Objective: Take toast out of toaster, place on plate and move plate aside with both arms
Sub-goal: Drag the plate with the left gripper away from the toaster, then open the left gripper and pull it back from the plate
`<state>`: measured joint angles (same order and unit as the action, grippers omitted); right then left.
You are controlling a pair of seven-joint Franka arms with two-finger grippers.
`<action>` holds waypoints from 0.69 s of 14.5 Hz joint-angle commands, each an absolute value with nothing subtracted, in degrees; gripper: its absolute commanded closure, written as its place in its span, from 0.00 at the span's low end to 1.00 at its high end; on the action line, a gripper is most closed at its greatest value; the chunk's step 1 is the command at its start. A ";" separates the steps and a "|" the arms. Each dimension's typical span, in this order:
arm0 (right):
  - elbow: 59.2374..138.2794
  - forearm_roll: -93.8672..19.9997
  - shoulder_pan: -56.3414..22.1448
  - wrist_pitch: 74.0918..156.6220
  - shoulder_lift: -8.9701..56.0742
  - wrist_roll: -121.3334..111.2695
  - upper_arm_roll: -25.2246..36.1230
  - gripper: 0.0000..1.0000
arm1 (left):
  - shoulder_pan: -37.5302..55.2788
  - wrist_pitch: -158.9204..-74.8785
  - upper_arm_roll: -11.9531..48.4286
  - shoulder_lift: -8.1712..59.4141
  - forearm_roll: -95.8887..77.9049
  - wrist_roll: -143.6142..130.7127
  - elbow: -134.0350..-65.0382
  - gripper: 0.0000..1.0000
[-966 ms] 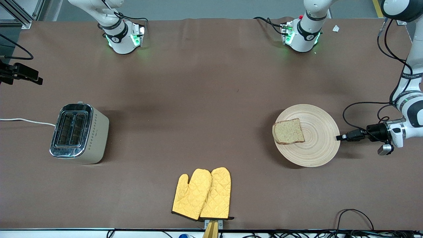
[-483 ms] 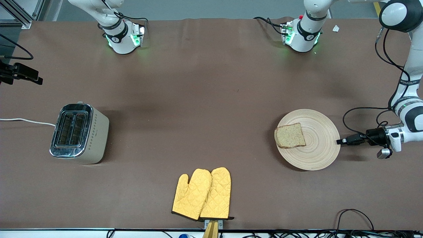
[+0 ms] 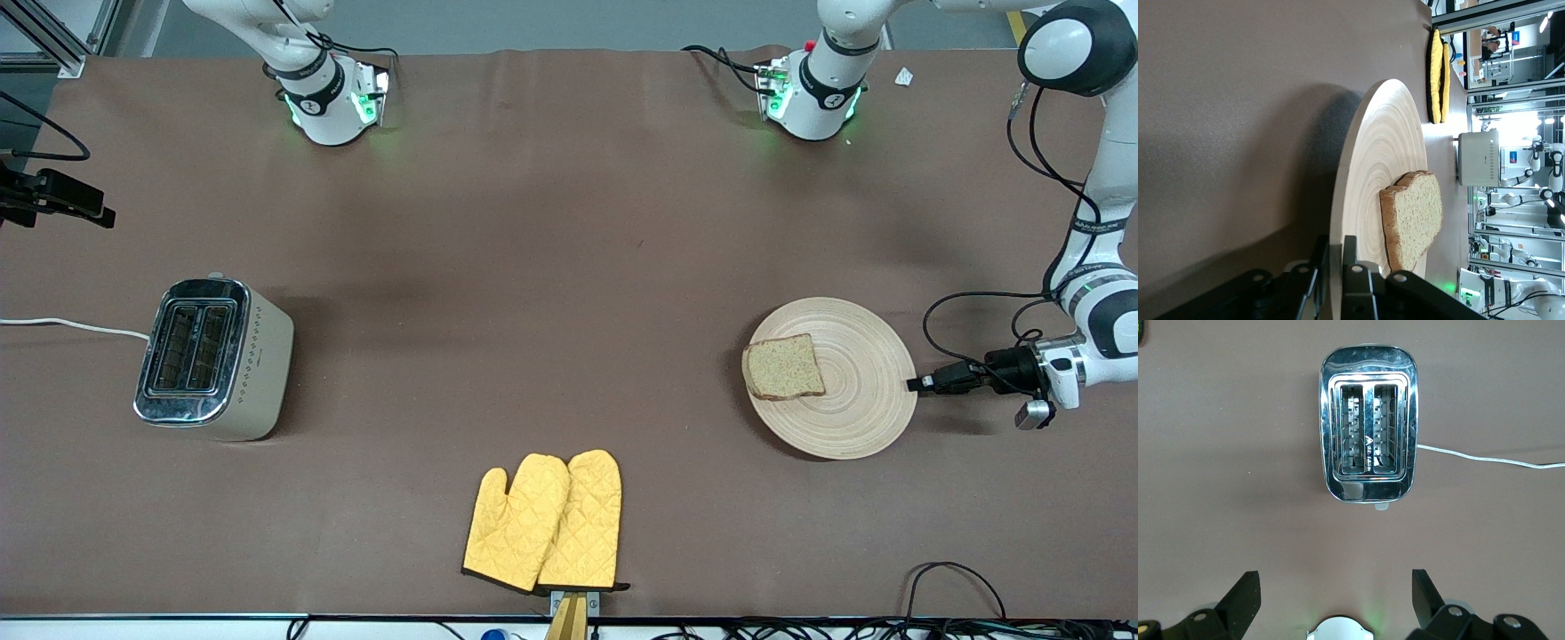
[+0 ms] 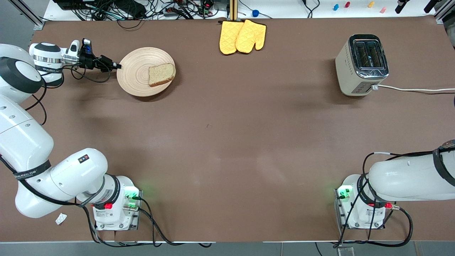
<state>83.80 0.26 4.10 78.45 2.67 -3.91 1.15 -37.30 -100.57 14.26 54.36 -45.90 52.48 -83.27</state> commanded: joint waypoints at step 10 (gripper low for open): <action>85.25 -1.14 5.71 79.01 1.32 -3.43 0.26 0.00 | -29.37 -98.53 16.35 43.18 -30.60 31.94 -74.09 0.00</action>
